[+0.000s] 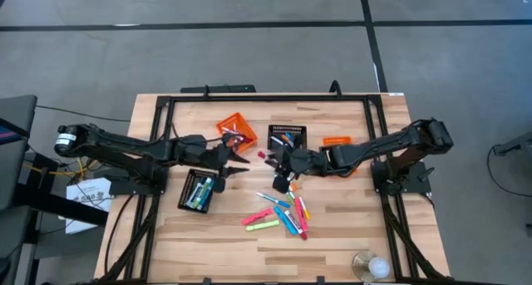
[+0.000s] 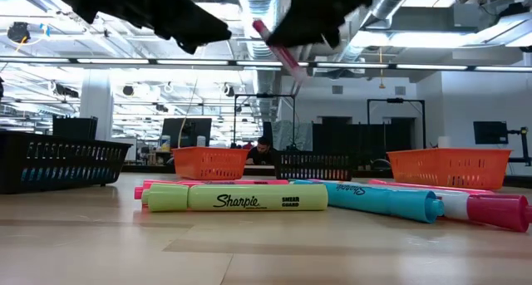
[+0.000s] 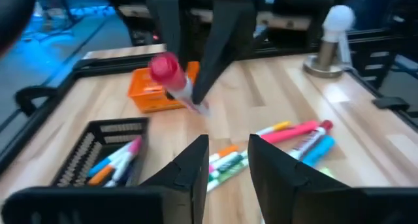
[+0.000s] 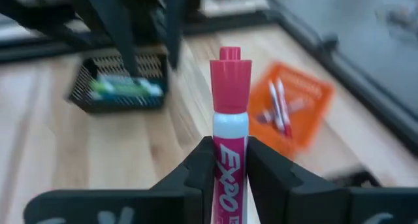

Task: Pick & Place Markers
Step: Put the pink marker into the bottom black bin

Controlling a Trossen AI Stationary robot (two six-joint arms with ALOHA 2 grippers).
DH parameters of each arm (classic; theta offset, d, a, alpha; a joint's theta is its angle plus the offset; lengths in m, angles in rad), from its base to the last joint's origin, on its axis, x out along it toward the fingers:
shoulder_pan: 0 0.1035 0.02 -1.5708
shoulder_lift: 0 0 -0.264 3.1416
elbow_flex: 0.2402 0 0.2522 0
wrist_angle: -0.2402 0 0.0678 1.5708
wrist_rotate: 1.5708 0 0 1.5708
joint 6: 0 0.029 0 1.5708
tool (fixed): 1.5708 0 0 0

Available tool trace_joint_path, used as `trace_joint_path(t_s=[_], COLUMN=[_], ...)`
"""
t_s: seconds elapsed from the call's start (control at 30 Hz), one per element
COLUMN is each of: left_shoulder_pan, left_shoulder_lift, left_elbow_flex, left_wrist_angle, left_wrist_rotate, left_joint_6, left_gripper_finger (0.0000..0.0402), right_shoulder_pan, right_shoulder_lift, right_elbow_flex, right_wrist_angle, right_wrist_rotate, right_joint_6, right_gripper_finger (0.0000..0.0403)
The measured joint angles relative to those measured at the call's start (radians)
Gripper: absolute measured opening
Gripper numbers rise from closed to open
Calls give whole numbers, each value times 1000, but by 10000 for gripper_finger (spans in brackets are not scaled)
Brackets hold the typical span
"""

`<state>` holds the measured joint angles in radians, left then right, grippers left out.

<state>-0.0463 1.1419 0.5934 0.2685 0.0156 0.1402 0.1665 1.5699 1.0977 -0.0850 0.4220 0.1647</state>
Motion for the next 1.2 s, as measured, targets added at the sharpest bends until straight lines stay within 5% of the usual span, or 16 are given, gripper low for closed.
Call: trace_joint_path(t_s=[0.27, 0.5, 1.2], left_shoulder_pan=[-16, -34, -26], left_shoulder_lift=[66, 174, 235], left_elbow_flex=[-1, 0, -1], left_wrist_angle=[50, 277, 380], left_wrist_rotate=[1, 0, -65], left_joint_6=[0, 0, -27], left_gripper_finger=[154, 183, 146], right_shoulder_pan=[36, 23, 2], right_shoulder_lift=[8, 36, 135], right_elbow_flex=[0, -1, 0], right_wrist_angle=[192, 275, 453], right_wrist_rotate=[-2, -5, -54], right_joint_6=[-114, -122, -165], right_gripper_finger=[69, 68, 68])
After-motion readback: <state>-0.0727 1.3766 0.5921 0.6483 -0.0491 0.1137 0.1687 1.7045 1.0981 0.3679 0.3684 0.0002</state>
